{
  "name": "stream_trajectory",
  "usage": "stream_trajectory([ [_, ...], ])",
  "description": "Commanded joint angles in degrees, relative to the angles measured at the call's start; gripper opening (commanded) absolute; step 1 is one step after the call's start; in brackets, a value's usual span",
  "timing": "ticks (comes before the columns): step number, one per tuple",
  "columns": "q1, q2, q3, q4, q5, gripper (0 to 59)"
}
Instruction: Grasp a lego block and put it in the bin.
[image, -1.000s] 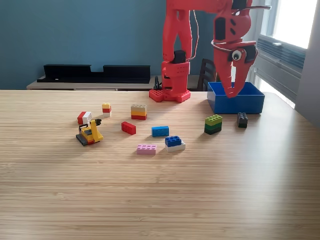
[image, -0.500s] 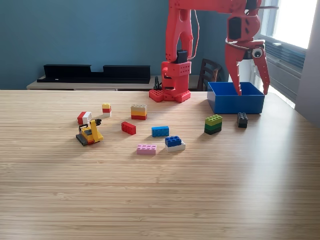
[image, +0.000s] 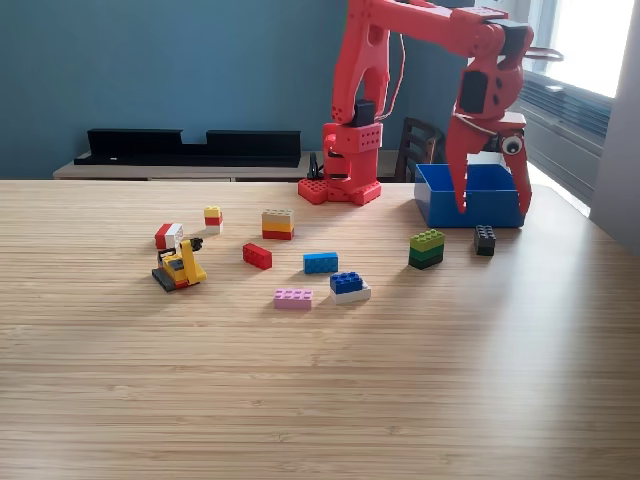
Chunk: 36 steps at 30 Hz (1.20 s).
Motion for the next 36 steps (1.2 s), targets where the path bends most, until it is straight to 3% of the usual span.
stream_trajectory([
  [1,-0.53,-3.87,-6.77,0.35,-0.09,31.7],
  [11,-1.32,-10.72,-8.7,0.18,0.18,29.5],
  [12,-1.41,-10.99,-8.7,0.18,0.18,26.9],
  [15,-1.76,-11.34,-8.7,0.18,1.32,11.5],
  [20,-2.64,-11.34,-8.35,0.18,2.64,0.1],
  [28,-2.9,-11.34,-8.96,0.18,5.89,0.1],
  [36,-3.78,-10.55,-20.92,7.38,13.89,0.0],
])
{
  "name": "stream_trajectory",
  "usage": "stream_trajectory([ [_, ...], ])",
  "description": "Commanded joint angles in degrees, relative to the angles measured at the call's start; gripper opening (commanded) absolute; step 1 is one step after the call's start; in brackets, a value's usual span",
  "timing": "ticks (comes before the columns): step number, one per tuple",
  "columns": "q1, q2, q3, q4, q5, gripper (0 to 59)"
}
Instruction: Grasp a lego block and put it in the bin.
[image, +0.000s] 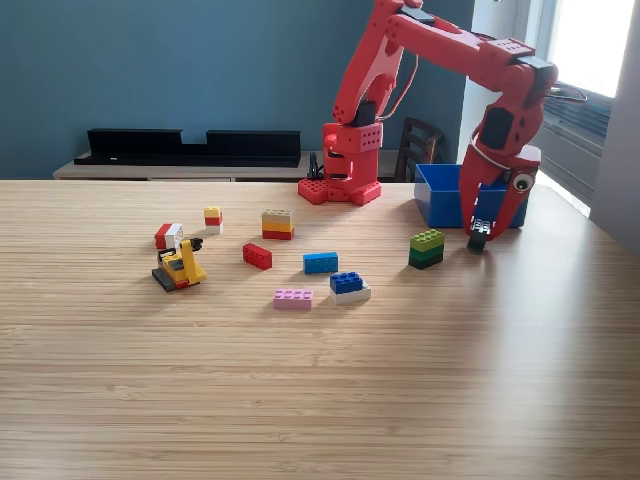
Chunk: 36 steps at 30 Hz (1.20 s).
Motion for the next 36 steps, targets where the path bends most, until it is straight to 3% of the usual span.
stream_trajectory([
  [1,-1.05,1.67,-9.84,4.31,4.75,0.0],
  [5,-3.43,1.93,-11.87,7.56,8.53,0.0],
  [10,-7.38,2.02,-20.57,15.82,15.03,0.0],
  [18,-11.25,2.29,-28.21,20.3,19.42,0.0],
  [36,-23.82,23.64,-0.26,20.21,21.97,0.0],
])
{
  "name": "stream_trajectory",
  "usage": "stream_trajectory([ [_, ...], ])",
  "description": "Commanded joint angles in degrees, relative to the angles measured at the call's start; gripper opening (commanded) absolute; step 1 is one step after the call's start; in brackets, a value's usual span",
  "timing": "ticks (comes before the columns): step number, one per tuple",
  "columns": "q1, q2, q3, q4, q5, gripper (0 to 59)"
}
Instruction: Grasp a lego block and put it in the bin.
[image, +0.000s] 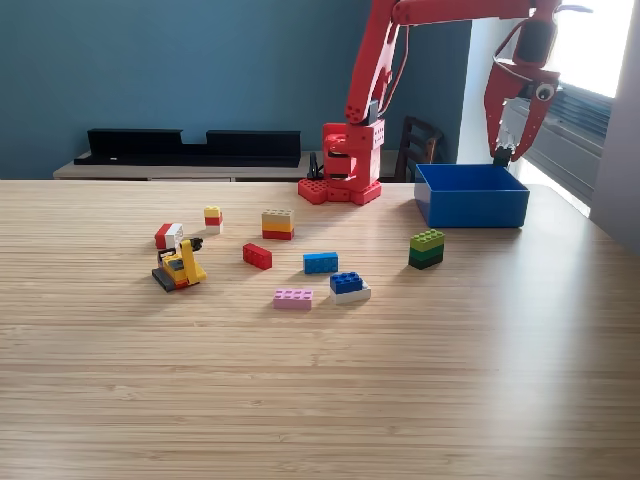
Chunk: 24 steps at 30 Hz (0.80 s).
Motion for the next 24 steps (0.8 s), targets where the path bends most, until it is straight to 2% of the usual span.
stream_trajectory([
  [1,-2.99,9.05,5.62,2.55,-0.26,0.0],
  [9,-3.25,10.2,11.43,2.37,-3.52,0.3],
  [13,-3.25,9.93,11.95,2.37,-5.01,21.5],
  [17,-3.52,10.2,11.16,2.37,-5.01,32.7],
  [21,-4.31,10.2,9.14,2.37,-4.48,34.4],
  [23,-4.48,10.2,7.73,2.37,-3.96,31.6],
  [24,-4.48,10.2,7.03,2.37,-3.87,28.4],
])
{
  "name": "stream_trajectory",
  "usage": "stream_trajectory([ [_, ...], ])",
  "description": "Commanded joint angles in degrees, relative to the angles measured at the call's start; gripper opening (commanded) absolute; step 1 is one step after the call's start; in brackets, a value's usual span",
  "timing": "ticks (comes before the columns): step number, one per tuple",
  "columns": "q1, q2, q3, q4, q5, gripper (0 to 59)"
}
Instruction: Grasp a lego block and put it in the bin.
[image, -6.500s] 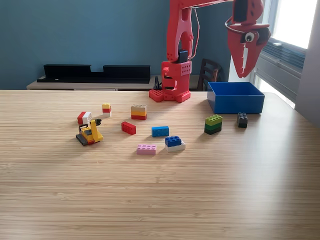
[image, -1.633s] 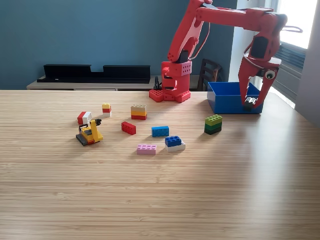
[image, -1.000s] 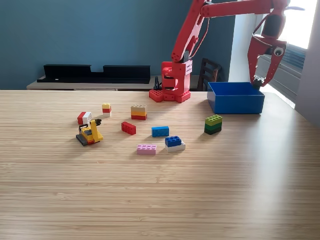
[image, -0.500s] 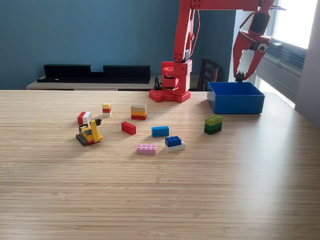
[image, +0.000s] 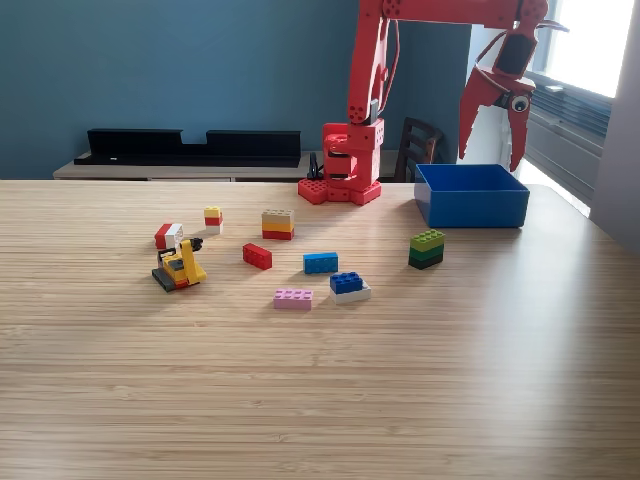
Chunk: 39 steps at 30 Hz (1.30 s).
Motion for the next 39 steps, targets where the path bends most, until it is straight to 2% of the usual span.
stream_trajectory([
  [1,-0.79,5.8,-5.89,2.37,0.88,23.8],
  [4,2.81,5.8,-9.4,2.37,2.46,6.4],
  [6,6.94,5.8,-12.92,2.29,3.78,0.1],
  [14,26.89,4.92,-28.56,1.93,8.79,0.1],
  [21,34.54,4.92,-33.57,0.26,7.73,0.1],
  [39,38.32,4.83,-33.22,-0.97,5.27,0.1],
])
